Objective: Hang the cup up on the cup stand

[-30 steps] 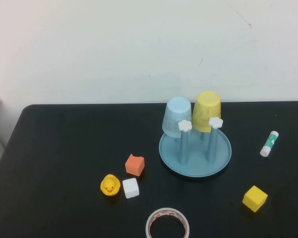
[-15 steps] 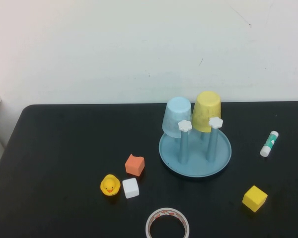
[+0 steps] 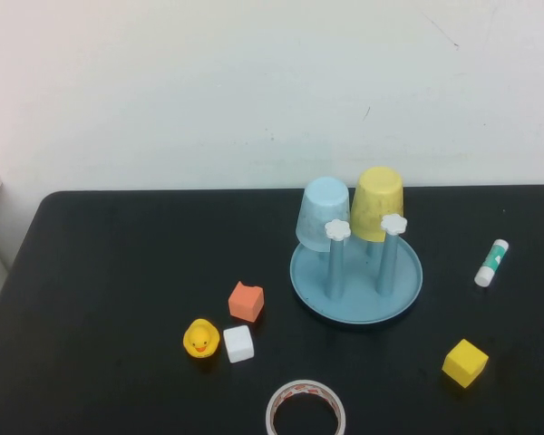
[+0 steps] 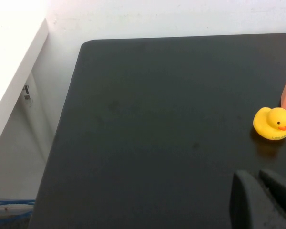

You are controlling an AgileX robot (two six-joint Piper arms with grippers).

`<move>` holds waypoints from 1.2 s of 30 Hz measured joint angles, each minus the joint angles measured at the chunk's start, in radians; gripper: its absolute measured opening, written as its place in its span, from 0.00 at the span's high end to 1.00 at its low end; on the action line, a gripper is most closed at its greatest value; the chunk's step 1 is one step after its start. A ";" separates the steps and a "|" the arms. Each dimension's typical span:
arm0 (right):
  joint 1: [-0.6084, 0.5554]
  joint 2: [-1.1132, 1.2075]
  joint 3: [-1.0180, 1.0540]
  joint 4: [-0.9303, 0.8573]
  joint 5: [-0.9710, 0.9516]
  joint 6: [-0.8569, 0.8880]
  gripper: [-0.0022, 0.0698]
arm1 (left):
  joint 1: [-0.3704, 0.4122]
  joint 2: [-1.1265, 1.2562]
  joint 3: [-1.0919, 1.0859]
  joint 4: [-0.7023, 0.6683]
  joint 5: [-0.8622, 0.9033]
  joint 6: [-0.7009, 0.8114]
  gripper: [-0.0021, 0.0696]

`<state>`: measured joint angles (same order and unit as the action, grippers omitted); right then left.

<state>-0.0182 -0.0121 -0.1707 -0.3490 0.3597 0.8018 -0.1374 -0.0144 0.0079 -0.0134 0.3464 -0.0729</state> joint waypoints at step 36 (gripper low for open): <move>-0.024 0.000 0.189 0.267 -0.010 -0.733 0.97 | 0.000 0.000 0.000 0.000 0.000 0.000 0.97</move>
<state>-0.0422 -0.0121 0.0180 -0.0819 0.3497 0.0689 -0.1374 -0.0144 0.0079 -0.0134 0.3464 -0.0729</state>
